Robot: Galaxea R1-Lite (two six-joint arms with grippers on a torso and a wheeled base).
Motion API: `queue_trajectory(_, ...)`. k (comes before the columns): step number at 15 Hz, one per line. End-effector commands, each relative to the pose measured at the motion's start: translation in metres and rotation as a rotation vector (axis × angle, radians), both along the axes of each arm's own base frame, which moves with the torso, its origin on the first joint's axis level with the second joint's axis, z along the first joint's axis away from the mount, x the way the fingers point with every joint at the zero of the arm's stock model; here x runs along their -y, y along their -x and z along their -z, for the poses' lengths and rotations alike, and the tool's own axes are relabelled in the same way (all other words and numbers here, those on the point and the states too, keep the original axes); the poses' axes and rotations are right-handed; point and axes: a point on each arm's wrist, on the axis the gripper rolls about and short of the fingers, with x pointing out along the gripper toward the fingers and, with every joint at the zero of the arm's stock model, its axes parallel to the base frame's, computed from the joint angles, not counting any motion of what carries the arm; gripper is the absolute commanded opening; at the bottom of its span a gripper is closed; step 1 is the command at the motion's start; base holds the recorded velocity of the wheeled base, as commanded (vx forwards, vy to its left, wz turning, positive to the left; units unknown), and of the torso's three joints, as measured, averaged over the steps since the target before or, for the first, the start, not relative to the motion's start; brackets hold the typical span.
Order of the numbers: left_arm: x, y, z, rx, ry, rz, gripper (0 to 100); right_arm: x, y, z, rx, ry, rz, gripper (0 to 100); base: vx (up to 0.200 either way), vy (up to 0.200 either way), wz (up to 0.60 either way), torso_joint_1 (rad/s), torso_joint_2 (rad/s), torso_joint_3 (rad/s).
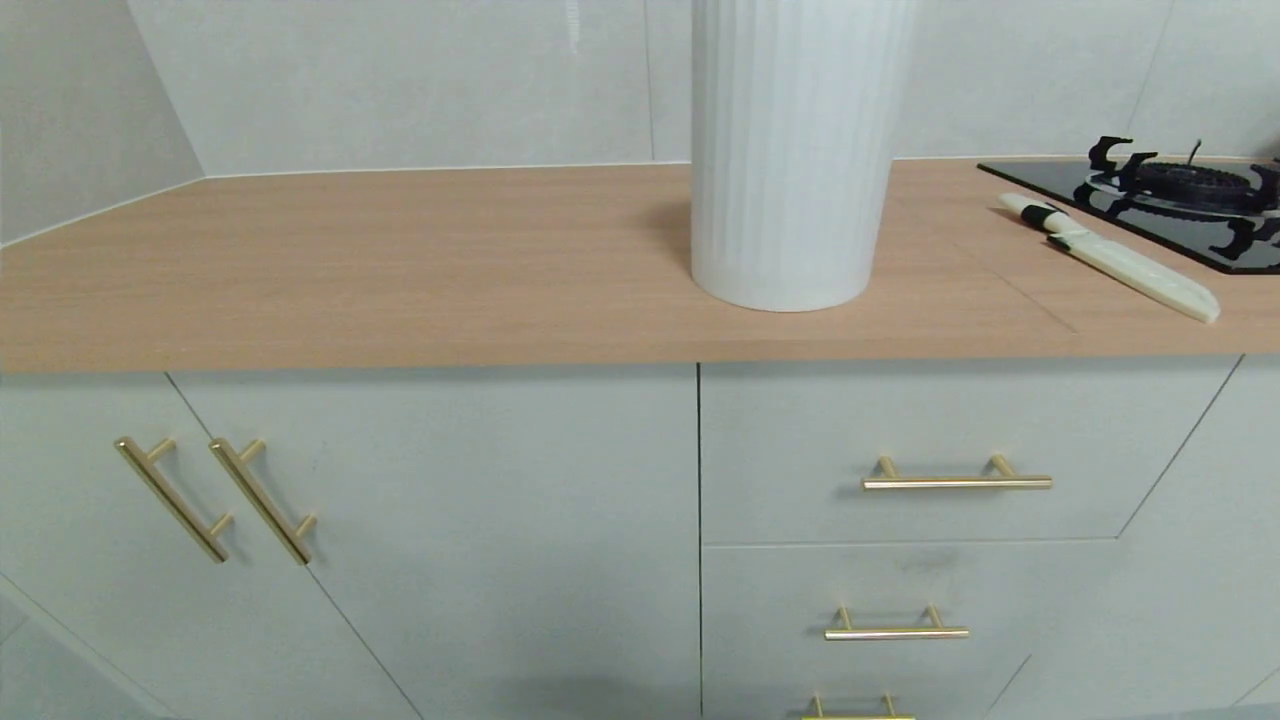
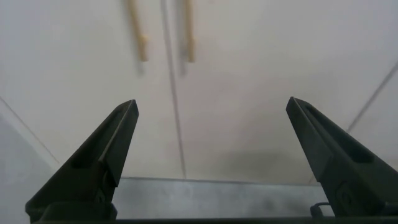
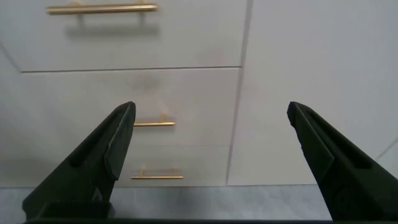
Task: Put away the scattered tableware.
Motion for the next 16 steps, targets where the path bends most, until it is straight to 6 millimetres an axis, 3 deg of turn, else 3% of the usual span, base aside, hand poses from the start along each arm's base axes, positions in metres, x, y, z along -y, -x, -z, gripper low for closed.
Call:
queue_trajectory(1, 0.0, -0.0002, 0.0002, -0.002, 0.001, 0.0, 100, 0.0, -0.0001, -0.0001, -0.001, 0.0, 0.0, 100, 0.0, 0.0, 0.0, 0.0, 0.0, 0.0)
queue_trajectory(7, 0.0, -0.0001, -0.0002, -0.001, 0.001, 0.0, 100, 0.0, -0.0001, -0.0001, -0.001, 0.0, 0.0, 100, 0.0, 0.0, 0.0, 0.0, 0.0, 0.0)
queue_trajectory(10, 0.0, -0.0001, -0.0002, -0.001, 0.001, 0.0, 100, 0.0, -0.0001, -0.0001, -0.001, 0.0, 0.0, 100, 0.0, -0.2, 0.0, -0.001, 0.0, 0.002)
queue_trajectory(16, 0.0, -0.0001, -0.0002, -0.001, 0.001, 0.0, 100, 0.0, -0.0001, -0.0001, -0.001, 0.0, 0.0, 100, 0.0, 0.0, 0.0, 0.0, 0.0, 0.0)
